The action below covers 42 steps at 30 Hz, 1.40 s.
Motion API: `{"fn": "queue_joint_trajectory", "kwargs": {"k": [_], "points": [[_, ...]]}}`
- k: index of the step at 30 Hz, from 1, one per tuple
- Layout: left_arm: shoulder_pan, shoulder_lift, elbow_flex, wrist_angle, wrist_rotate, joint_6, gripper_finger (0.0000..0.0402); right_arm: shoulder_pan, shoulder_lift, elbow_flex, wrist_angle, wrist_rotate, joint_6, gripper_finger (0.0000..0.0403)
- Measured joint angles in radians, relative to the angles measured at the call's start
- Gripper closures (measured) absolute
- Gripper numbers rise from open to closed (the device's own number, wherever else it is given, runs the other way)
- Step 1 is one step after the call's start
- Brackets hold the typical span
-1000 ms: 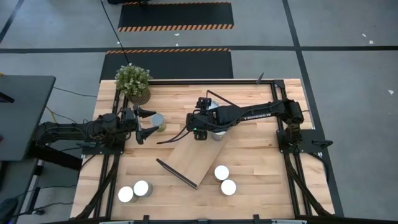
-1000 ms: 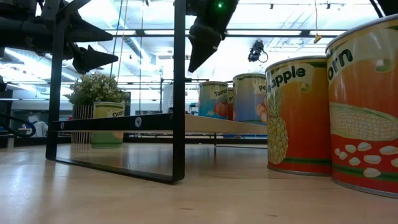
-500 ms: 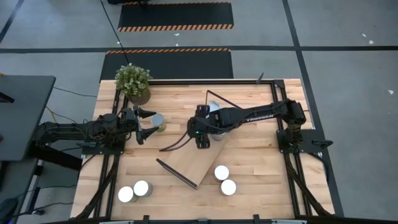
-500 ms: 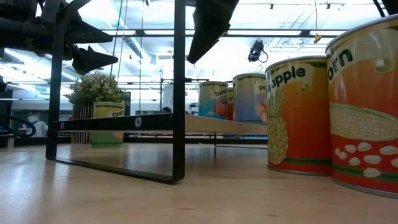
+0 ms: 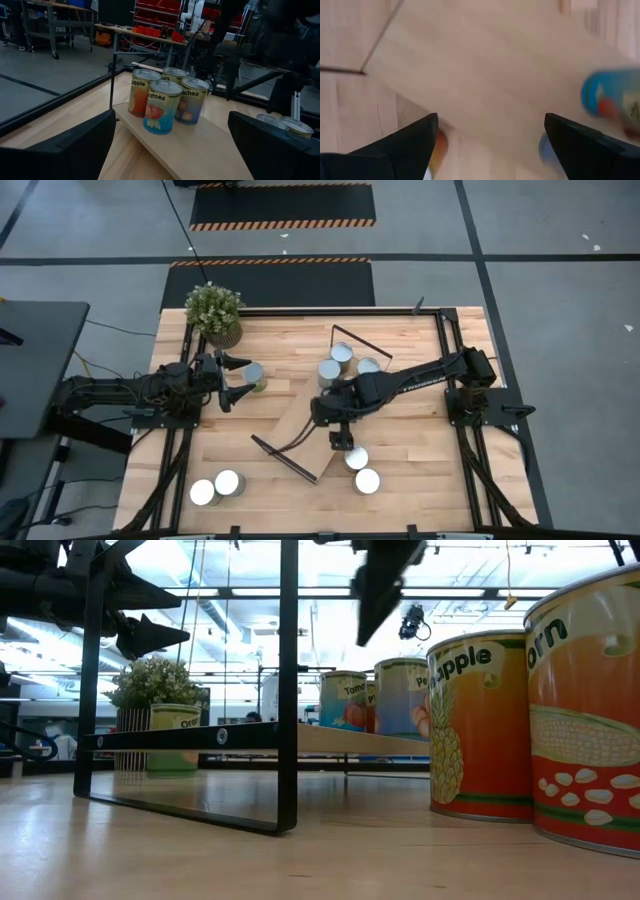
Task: Pick and place cans onto a shelf
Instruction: Put the canned pineapple on the shelf
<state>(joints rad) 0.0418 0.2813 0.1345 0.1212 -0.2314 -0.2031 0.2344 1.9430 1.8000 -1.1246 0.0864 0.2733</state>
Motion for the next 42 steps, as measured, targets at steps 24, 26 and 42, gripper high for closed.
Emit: {"fn": "queue_joint_trajectory", "kwargs": {"k": [24, 26, 42], "points": [[0.000, 0.000, 0.000, 0.000, 0.000, 0.004, 0.0010, 0.185, 0.003, -0.151, 0.153, 0.098, 0.378, 0.0033], [0.000, 0.000, 0.000, 0.000, 0.000, 0.004, 0.0010, 0.184, 0.003, -0.169, 0.160, 0.074, 0.409, 0.0033], [0.000, 0.000, 0.000, -0.002, 0.000, -0.003, 0.0010, 0.193, 0.003, -0.289, 0.136, -0.059, 0.521, 0.0035]]}}
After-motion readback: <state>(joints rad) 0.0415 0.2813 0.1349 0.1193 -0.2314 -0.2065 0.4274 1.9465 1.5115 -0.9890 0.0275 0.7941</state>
